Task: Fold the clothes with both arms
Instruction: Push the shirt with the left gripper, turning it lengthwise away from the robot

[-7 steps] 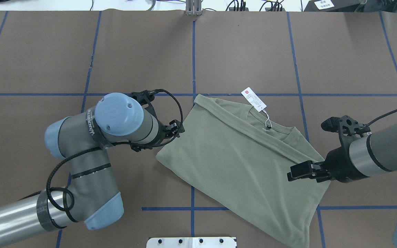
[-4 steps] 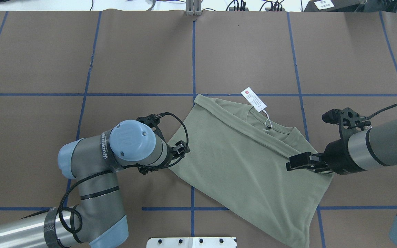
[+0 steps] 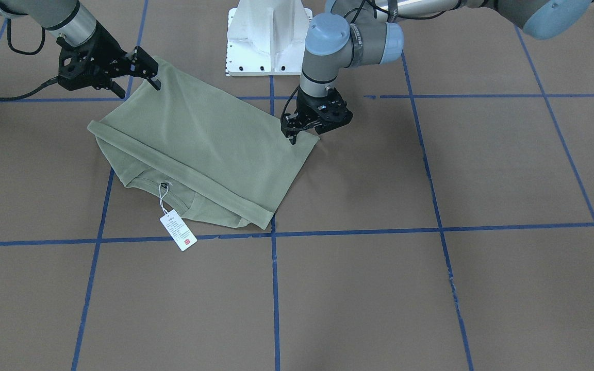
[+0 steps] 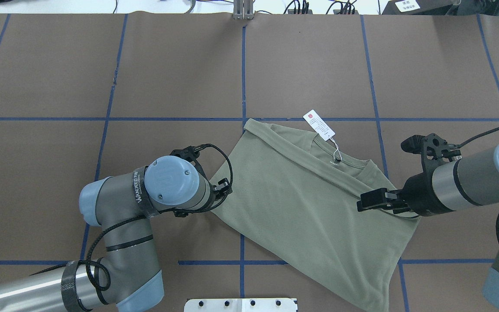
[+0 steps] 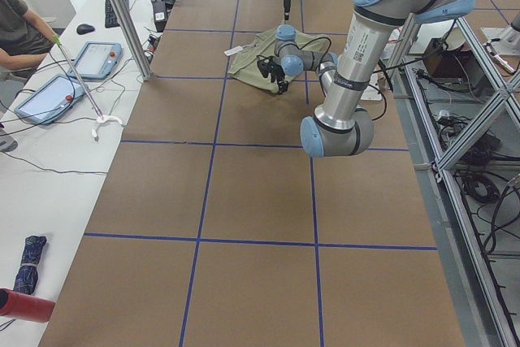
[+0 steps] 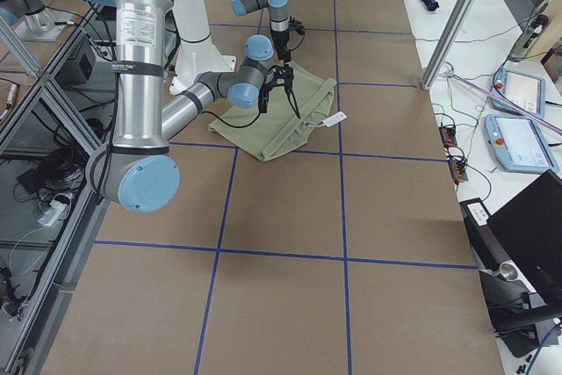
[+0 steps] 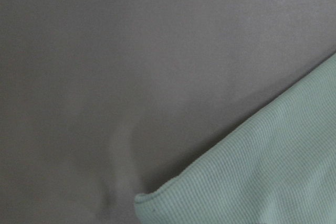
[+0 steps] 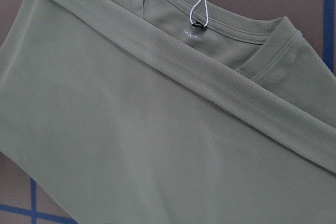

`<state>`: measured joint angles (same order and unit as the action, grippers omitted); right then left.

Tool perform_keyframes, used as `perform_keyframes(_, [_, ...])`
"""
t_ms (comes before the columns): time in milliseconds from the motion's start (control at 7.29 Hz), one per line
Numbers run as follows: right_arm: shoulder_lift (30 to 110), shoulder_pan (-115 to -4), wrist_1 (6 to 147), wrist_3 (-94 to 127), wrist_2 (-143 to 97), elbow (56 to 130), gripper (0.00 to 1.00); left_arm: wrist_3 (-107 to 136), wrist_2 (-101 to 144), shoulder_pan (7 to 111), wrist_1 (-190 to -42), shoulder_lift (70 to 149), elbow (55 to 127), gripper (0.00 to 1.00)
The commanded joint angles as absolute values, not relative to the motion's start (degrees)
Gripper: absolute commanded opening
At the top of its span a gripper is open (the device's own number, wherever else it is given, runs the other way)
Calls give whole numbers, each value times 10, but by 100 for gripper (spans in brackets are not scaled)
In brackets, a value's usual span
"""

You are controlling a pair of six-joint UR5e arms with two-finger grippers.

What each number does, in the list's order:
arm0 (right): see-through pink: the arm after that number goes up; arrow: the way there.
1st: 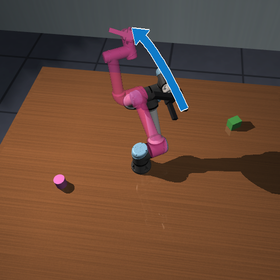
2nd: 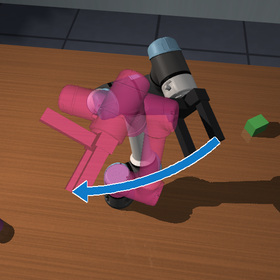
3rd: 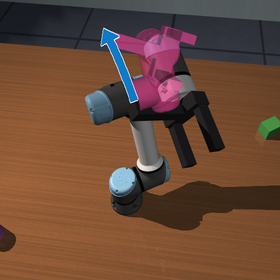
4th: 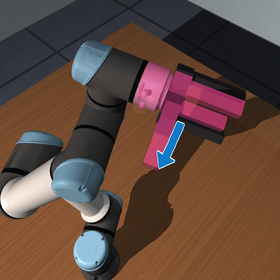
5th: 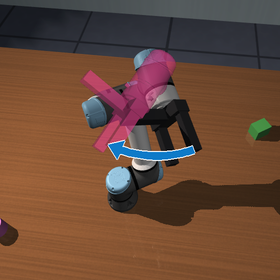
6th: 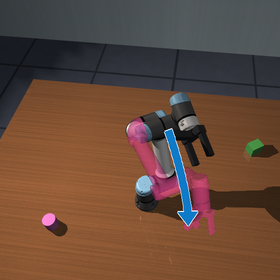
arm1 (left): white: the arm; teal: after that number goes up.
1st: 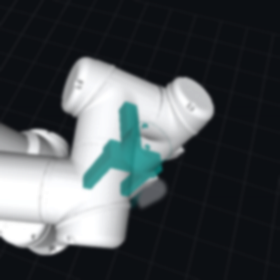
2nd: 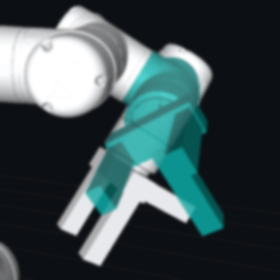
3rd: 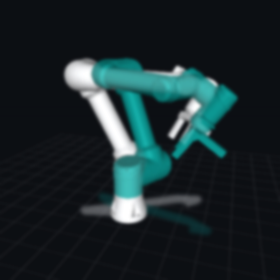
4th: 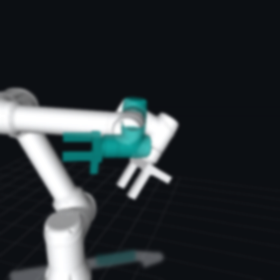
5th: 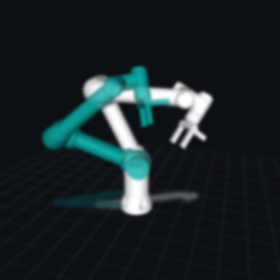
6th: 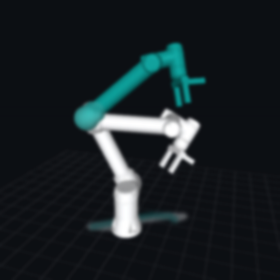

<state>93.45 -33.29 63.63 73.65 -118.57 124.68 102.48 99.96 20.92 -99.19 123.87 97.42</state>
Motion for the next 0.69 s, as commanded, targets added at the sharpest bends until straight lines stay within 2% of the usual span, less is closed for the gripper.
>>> perform_keyframes(0, [935,-334,636,737,-1186,1246,100,1018,998,209,-994,1237,973,17])
perform_keyframes(137, [935,-335,636,737,-1186,1246,100,1018,998,208,-994,1238,975,0])
perform_keyframes(549, [935,-337,636,737,-1185,1246,100,992,997,242,-991,1239,976,0])
